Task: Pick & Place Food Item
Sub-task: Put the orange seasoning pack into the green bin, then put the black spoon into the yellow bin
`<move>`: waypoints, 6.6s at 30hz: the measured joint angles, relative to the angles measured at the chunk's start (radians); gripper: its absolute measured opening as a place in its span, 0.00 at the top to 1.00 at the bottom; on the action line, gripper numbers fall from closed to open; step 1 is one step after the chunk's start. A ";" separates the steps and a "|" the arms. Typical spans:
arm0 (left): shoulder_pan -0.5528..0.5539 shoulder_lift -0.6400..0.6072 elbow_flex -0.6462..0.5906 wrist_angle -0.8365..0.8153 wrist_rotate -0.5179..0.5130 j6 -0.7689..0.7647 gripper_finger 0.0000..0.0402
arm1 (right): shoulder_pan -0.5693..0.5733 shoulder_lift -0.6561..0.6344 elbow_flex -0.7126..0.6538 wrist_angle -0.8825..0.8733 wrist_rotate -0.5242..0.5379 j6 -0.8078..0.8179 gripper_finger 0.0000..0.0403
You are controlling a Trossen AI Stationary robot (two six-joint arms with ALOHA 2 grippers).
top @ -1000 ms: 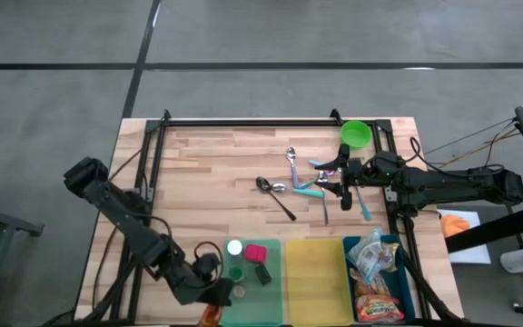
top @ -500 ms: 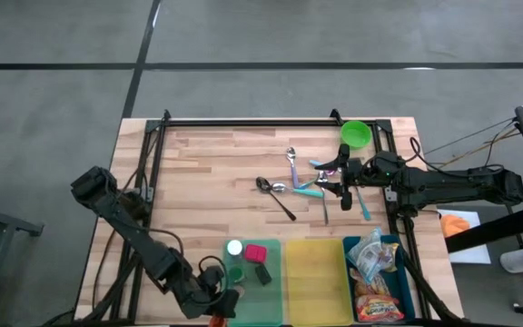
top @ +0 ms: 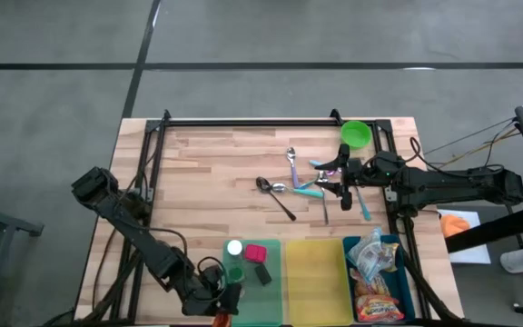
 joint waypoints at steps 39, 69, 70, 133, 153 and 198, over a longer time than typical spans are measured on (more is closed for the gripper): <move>-0.016 0.099 -0.254 0.664 -0.138 -0.320 0.42 | 0.000 0.000 0.000 0.000 0.000 0.000 0.45; -0.041 0.131 -0.254 0.657 -0.172 -0.489 0.42 | 0.000 0.000 0.000 0.000 0.000 0.000 0.45; -0.041 0.131 -0.254 0.657 -0.172 -0.489 0.42 | 0.000 0.000 0.000 0.000 0.000 0.000 0.45; -0.040 0.140 -0.268 0.671 -0.239 -0.506 0.42 | 0.000 0.000 0.000 0.000 0.000 0.000 0.45; -0.040 0.139 -0.267 0.670 -0.233 -0.544 0.42 | 0.000 0.000 0.000 0.000 0.000 0.000 0.45; -0.062 0.137 -0.267 0.955 -0.229 -0.302 0.14 | 0.000 0.000 0.000 0.000 0.000 0.000 0.45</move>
